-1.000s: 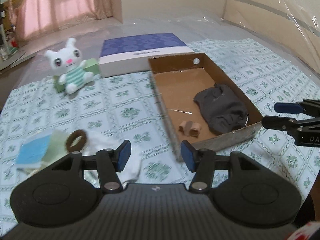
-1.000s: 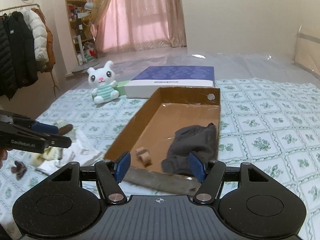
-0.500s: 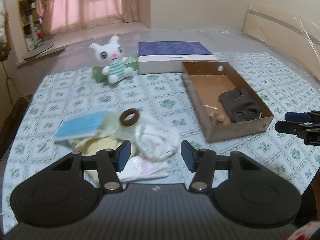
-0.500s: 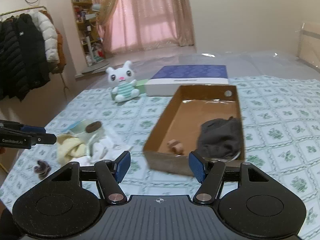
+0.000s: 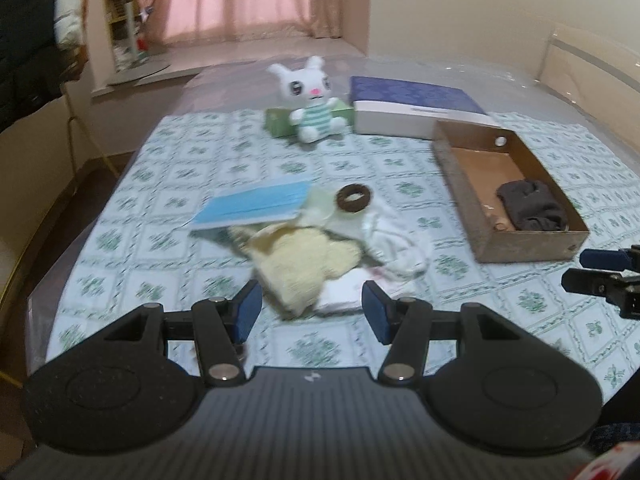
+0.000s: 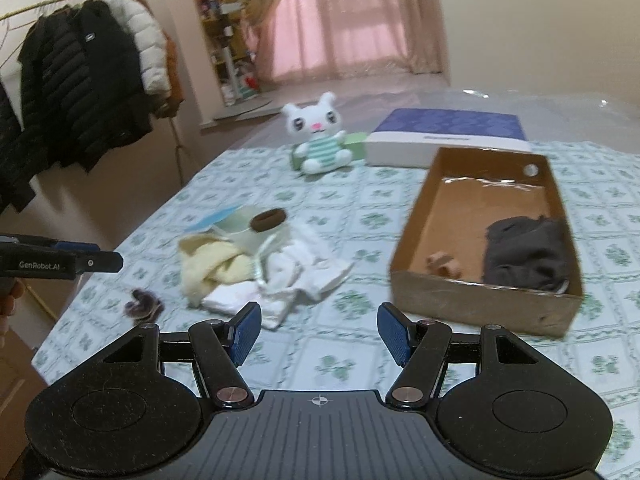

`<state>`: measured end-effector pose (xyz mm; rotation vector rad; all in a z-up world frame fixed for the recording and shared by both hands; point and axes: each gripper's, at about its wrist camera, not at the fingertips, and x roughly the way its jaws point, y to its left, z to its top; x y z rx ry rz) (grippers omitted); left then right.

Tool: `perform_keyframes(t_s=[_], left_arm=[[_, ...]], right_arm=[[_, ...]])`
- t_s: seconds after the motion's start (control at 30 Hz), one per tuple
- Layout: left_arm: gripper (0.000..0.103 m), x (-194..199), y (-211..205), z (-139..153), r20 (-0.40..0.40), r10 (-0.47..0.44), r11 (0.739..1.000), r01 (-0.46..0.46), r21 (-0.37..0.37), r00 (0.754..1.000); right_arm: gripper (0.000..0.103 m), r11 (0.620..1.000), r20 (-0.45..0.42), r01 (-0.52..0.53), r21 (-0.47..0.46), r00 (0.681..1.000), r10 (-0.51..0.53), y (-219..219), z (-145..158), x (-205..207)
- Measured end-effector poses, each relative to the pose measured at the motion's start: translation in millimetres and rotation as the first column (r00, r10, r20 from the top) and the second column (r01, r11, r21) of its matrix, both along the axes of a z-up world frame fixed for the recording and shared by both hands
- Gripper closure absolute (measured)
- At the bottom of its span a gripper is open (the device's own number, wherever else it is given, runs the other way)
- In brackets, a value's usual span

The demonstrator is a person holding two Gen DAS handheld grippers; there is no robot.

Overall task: Organize soft objects
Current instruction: 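Move both tools back toward the purple scrunchie beside the towel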

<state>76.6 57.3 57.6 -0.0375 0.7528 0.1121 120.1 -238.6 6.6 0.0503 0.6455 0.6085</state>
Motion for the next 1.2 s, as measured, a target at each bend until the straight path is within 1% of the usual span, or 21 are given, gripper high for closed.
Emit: perform_keyframes(t_s=[0.2,0.23,0.27,0.3,0.43,0.57,0.8,1.2], left_arm=[[0.050,-15.2,24.0,-4.2,-0.015,0.072,0.997,-0.072,0.002,0.997],[0.050,-17.4,27.3,-5.1,-0.017,0.084,0.996,-0.084,0.005,0.996],[0.047,-19.5,30.8,-6.5,-0.018,0.093,0.996,-0.092,0.006,0.996],[0.045,-22.1,33.1,-8.1,-0.019,0.099,0.995,-0.099,0.005,0.995],[0.045,-27.7,40.9,-15.4,-0.018,0.114,0.993,-0.114,0.011,0.993],[0.045,-29.3,48.2,-26.6,-0.038,0.131,0.991,-0.131,0.002,0.991],[0.045,-22.4,59.6,-48.3,-0.067,0.156,0.988,-0.157,0.000,0.985],[0.045,12.5,68.0,-88.9,-0.117,0.154,0.988,-0.155,-0.003,0.981]], right_arm=[[0.039,0.997,-0.015,-0.072,0.000,0.997,0.072,31.2,-5.8,-2.7],[0.039,0.996,-0.014,-0.084,-0.001,0.996,0.084,36.8,-6.3,-2.6],[0.039,0.995,-0.014,-0.095,-0.002,0.995,0.095,42.2,-7.0,-2.6],[0.039,0.994,-0.015,-0.109,-0.001,0.994,0.109,47.4,-7.8,-2.1],[0.039,0.989,-0.015,-0.150,0.003,0.989,0.150,66.5,-10.8,1.4],[0.039,0.984,-0.013,-0.177,-0.004,0.984,0.177,85.2,-15.0,6.2],[0.039,0.978,-0.020,-0.206,-0.012,0.978,0.206,108.3,-24.4,16.2],[0.039,0.979,-0.046,-0.201,-0.032,0.979,0.199,129.4,-42.2,43.1]])
